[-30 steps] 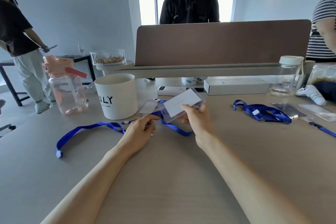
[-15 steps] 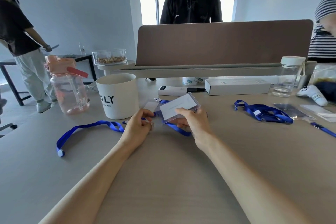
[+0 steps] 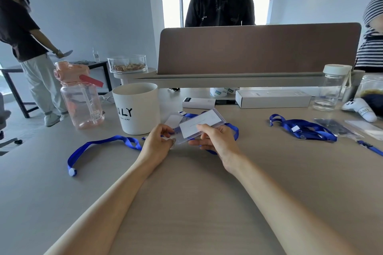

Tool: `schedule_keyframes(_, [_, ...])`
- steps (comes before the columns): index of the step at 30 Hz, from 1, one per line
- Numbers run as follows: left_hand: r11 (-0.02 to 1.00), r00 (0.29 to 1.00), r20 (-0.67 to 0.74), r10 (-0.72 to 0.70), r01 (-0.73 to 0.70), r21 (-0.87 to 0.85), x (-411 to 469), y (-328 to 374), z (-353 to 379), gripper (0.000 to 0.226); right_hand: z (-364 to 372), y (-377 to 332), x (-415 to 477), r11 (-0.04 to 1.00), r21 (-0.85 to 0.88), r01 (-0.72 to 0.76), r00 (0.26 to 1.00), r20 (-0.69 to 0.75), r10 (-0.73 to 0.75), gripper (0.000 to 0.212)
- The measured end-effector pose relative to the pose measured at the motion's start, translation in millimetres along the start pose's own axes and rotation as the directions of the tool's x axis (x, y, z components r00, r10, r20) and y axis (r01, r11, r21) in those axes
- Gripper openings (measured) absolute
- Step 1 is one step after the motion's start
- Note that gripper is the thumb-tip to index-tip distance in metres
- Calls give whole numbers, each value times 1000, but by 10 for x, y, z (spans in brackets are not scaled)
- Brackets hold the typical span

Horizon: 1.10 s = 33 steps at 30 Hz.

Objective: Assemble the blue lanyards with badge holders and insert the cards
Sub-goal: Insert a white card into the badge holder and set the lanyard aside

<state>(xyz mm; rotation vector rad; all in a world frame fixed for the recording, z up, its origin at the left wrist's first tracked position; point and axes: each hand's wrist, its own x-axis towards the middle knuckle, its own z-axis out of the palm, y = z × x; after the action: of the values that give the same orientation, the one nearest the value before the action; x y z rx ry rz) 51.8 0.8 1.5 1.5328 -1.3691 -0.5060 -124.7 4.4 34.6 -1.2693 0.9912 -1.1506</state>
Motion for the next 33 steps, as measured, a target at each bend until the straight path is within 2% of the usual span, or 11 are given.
schedule_keyframes(2, [1000,1000,-6,-10,11,8,5,2,3,18,4,-1,-9,999,-42,15,1000,-14,-15,24])
schedule_keyframes(5, [999,1000,-1,-19,19,48,-7,7,-17,19,16,13,-17,996,-86,34,999,-21,-36,32])
schedule_keyframes(8, [950,998,27,58,-63,306,6,7,-96,19,10,8,-25,993,-111,32,999,-38,-36,33])
schedule_keyframes(10, [924,989,146,9,-64,376,29,28,-240,21,-5,-1,-22,993,-115,22,998,-56,-29,34])
schedule_keyframes(12, [911,929,366,-48,-109,397,51,20,-410,21,-15,-6,-18,994,-111,16,997,-70,-23,35])
schedule_keyframes(14, [895,870,488,-64,-167,414,50,6,-512,19,-13,-7,-19,993,-114,14,997,-74,-23,36])
schedule_keyframes(19, [839,906,421,44,-262,477,39,-58,-492,6,11,10,-27,989,-144,31,998,-53,-40,38])
schedule_keyframes(23, [885,947,303,107,-230,405,51,-99,-423,6,4,14,-30,989,-141,38,998,-47,-45,38])
schedule_keyframes(28, [961,972,233,21,-84,265,85,-86,-338,18,-1,29,-18,987,-142,79,997,0,-80,38])
schedule_keyframes(33, [997,982,187,-35,47,-56,62,5,-322,15,1,65,-2,980,-168,109,994,49,-102,39])
